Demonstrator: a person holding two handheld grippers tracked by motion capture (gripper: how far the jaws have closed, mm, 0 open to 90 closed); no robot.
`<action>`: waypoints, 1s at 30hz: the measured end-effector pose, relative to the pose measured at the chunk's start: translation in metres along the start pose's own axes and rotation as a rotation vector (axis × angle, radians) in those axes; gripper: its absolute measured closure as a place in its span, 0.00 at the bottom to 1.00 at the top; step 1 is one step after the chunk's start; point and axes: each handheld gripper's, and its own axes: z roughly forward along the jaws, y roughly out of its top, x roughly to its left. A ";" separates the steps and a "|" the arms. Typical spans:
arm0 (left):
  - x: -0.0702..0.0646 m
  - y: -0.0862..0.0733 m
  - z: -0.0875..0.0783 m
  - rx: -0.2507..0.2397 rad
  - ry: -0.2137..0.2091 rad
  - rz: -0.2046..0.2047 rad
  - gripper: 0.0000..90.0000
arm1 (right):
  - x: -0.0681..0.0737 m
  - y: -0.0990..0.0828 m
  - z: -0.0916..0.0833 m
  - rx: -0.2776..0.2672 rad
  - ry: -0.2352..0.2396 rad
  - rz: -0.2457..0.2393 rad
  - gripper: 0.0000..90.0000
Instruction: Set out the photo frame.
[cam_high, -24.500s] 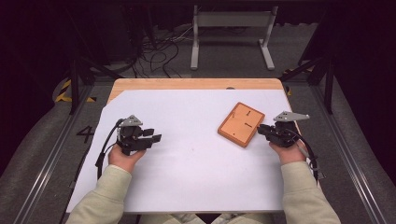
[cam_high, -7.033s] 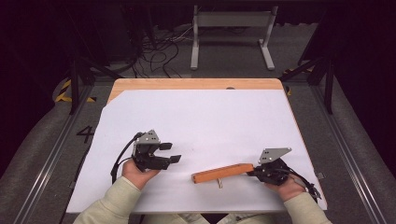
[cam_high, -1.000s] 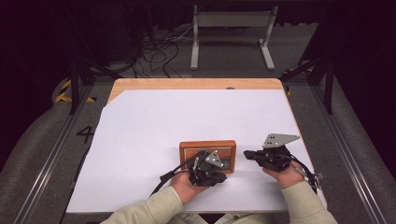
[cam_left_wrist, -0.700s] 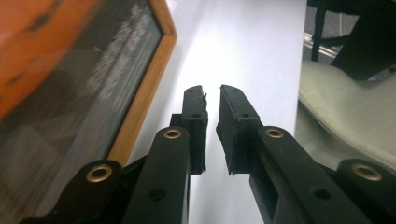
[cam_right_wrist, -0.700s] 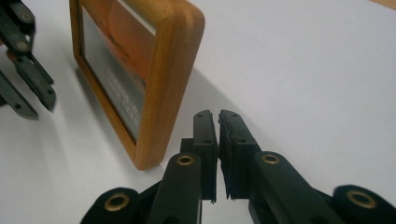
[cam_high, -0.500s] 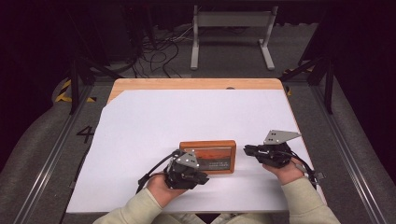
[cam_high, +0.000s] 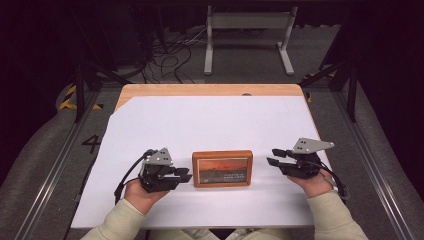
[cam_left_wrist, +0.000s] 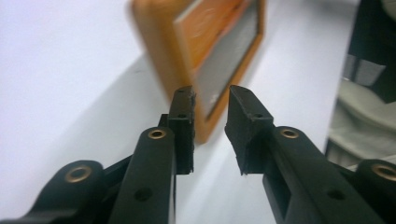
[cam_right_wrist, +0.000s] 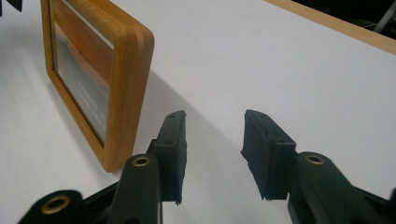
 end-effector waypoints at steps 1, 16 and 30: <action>0.000 0.000 0.000 0.000 0.000 0.000 0.76 | 0.000 0.000 0.000 0.000 0.000 0.000 0.65; 0.048 -0.028 -0.012 -0.054 0.156 -0.017 0.53 | -0.017 -0.019 0.003 -0.006 -0.067 -0.018 0.48; 0.076 -0.044 0.004 -0.049 0.206 -0.116 0.51 | -0.028 -0.037 0.017 0.016 -0.091 0.022 0.40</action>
